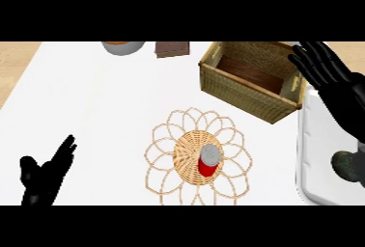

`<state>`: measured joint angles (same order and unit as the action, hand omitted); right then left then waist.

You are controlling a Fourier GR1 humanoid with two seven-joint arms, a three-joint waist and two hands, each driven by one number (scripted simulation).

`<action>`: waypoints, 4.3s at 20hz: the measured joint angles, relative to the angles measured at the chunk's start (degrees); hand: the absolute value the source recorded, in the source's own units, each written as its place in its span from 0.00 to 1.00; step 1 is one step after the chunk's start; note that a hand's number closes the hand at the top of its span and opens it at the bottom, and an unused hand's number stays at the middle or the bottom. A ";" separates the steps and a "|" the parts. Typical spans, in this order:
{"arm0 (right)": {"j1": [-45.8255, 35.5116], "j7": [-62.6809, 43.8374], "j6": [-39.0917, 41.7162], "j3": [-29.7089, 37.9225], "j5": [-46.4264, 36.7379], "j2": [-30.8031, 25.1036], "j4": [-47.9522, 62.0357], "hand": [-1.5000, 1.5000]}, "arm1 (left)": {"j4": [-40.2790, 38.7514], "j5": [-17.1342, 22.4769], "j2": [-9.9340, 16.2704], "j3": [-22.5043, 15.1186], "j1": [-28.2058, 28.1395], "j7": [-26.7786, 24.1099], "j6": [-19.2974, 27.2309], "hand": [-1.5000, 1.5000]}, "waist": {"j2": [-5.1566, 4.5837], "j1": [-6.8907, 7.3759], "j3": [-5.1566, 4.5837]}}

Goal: Pick the can from the placemat and place it in the basket

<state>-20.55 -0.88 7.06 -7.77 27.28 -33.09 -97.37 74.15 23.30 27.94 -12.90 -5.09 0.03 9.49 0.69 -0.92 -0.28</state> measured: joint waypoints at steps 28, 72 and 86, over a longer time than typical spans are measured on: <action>-25.65 -20.26 7.94 -23.82 -30.78 16.44 -2.51 0.00 | 4.19 -2.05 1.85 4.61 15.32 7.84 0.70 0.50 | 0.09 0.45 0.06; -5.58 -6.97 29.39 -6.83 -40.10 17.68 4.11 0.00 | 2.19 -8.49 -3.21 11.27 17.29 8.65 -4.77 0.50 | -0.80 1.24 0.30; -4.74 2.77 25.77 -12.94 -57.01 21.86 17.63 0.00 | 1.55 -11.64 -5.69 14.73 18.46 9.85 -7.04 0.50 | -0.74 1.13 0.28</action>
<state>-25.29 1.89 32.83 -20.71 -29.73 -11.23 -79.74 75.70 11.66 22.25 1.83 13.37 9.88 2.45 -0.04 0.21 0.00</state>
